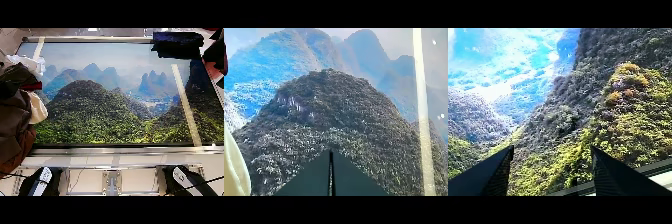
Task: Fold the shirts.
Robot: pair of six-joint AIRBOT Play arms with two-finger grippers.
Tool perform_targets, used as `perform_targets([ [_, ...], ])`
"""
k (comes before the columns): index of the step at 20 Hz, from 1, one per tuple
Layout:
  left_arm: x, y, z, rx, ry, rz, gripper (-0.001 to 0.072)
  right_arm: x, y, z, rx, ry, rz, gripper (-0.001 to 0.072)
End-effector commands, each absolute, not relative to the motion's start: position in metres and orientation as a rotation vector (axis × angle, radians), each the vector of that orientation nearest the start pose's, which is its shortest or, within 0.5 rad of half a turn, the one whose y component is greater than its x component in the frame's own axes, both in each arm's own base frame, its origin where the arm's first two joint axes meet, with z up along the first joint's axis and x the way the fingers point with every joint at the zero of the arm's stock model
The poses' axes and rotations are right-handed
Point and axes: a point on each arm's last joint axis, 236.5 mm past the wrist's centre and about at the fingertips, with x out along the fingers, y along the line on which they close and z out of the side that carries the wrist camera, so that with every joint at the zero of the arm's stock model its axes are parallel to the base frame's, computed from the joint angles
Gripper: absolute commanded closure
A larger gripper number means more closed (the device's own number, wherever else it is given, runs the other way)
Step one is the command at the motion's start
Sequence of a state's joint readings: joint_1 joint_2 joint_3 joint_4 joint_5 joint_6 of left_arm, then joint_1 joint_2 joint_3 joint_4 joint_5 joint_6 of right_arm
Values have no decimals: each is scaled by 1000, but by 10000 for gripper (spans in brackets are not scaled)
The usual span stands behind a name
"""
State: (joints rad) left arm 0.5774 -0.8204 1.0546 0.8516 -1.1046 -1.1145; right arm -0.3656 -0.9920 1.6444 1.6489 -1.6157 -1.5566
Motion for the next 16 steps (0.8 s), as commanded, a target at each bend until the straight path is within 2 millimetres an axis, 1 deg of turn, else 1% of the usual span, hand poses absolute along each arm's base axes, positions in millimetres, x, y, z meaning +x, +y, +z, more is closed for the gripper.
perform_targets([
  [1,349,62,190,-345,611,-74,697,299,-95,248,222,940,-270,163],
  [12,349,61,190,-345,611,-74,697,299,-95,248,222,940,-269,163],
  [16,353,64,183,-357,630,-75,697,299,-95,248,221,940,-272,163],
])
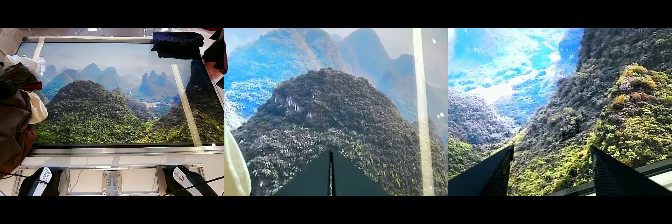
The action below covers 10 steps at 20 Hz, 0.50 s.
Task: Fold the shirts.
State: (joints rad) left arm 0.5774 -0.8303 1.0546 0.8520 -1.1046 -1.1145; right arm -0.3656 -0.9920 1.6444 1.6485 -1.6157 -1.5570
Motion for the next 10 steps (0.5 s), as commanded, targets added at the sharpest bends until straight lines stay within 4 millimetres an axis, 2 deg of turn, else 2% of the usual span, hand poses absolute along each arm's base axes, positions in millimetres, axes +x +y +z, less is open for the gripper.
perform_targets([
  [1,354,64,181,-361,634,-75,697,299,-95,248,221,940,-272,163],
  [3,355,65,178,-366,641,-76,697,302,-96,250,218,925,-273,163],
  [4,355,65,177,-367,643,-76,697,310,-99,256,211,883,-277,163],
  [7,358,68,176,-371,640,-69,697,335,-110,282,188,724,-288,162],
  [10,365,73,163,-391,668,-64,697,353,-112,304,182,603,-279,163],
])
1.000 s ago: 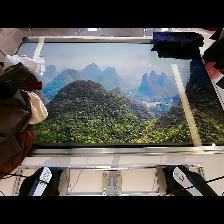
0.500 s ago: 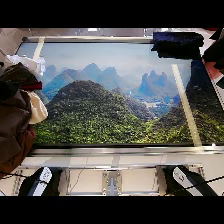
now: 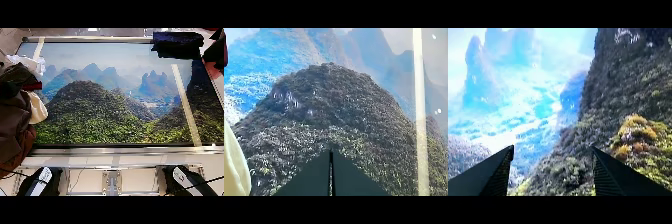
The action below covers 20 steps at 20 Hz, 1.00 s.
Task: Fold the shirts.
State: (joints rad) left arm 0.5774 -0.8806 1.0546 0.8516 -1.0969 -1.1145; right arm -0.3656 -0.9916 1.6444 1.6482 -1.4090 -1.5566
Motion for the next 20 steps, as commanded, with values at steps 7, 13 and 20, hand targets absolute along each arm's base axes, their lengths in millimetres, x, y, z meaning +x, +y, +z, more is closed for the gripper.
perform_targets([
  [7,401,118,128,-438,650,50,697,364,-112,321,258,510,-286,162],
  [13,405,147,104,-377,695,124,683,350,-103,293,386,635,-309,163],
  [20,375,257,160,97,724,477,149,329,-92,264,297,811,-259,163],
])
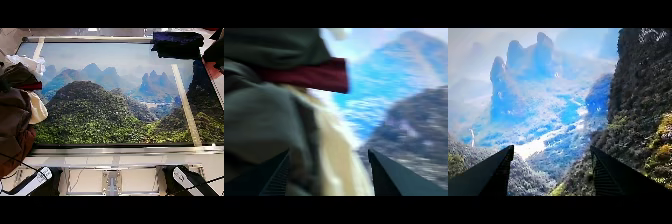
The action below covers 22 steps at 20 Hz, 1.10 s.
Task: Fold the shirts.
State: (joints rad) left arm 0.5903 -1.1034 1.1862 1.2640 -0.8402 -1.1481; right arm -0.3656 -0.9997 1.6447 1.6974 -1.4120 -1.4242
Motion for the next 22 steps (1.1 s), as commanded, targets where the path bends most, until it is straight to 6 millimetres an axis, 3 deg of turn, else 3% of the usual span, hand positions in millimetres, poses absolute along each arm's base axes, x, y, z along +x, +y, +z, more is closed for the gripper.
perform_targets([
  [1,369,272,156,70,731,544,148,326,-91,259,302,839,-256,163],
  [4,360,299,120,-60,786,637,146,319,-85,247,317,905,-241,163],
  [6,367,305,93,-108,821,643,103,321,-85,247,319,902,-239,163],
  [11,391,319,37,-272,810,692,105,321,-76,246,344,911,-208,162],
  [14,417,317,17,-385,740,668,109,324,-69,248,362,905,-180,163],
  [17,439,322,16,-453,633,659,113,325,-63,249,375,902,-156,163],
  [18,442,325,18,-447,613,661,168,325,-63,249,380,901,-156,163],
  [19,443,326,20,-442,602,662,364,326,-63,250,395,897,-164,163],
  [20,443,326,21,-441,597,662,677,327,-63,251,399,890,-165,163],
  [22,443,326,28,-435,589,660,697,327,-63,251,399,888,-165,163],
])
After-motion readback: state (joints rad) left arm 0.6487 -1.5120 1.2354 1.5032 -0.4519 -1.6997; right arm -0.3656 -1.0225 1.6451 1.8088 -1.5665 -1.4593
